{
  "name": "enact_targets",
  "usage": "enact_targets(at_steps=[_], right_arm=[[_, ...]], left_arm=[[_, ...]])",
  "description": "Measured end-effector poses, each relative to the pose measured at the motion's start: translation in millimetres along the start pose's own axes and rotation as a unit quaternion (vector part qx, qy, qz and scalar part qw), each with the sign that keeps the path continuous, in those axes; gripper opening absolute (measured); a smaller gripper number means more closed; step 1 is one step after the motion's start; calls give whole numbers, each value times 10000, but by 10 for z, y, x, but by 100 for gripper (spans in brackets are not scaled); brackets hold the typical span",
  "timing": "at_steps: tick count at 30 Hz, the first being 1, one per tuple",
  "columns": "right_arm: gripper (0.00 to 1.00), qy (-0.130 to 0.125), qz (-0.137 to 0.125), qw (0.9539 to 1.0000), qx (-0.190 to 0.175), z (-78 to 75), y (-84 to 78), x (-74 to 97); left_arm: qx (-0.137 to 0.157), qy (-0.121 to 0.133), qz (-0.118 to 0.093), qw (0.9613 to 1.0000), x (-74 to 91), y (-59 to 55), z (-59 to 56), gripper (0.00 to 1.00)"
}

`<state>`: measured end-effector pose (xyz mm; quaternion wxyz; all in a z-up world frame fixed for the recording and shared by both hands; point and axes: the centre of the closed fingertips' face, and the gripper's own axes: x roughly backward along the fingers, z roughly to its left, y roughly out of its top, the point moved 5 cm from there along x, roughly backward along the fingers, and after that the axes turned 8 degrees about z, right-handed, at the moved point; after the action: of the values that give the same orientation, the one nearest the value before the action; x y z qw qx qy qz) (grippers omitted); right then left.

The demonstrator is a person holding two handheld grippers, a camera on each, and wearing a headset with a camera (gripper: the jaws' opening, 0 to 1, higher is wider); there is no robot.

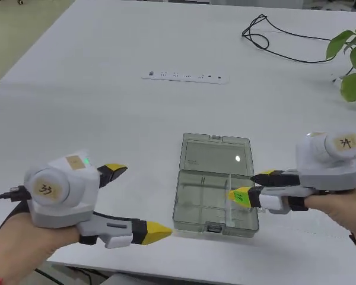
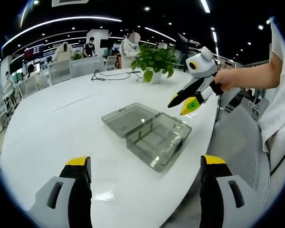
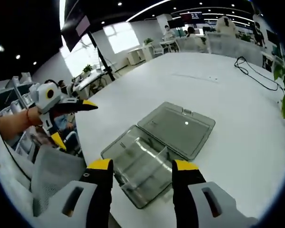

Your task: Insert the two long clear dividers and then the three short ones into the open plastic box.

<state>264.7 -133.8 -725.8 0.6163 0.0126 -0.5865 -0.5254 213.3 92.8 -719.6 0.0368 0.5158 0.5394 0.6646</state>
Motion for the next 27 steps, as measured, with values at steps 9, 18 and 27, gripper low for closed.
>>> enact_targets(at_steps=[9, 18, 27], right_arm=[[63, 44, -398, 9983, 413, 15, -97, 185], [74, 70, -676, 9934, 922, -53, -273, 312], [75, -71, -761, 9916, 1047, -109, -425, 428]], left_arm=[[153, 108, 274, 9995, -66, -121, 200, 95], [449, 333, 935, 9941, -185, -344, 392, 83], [498, 467, 1626, 9843, -383, -515, 558, 65]])
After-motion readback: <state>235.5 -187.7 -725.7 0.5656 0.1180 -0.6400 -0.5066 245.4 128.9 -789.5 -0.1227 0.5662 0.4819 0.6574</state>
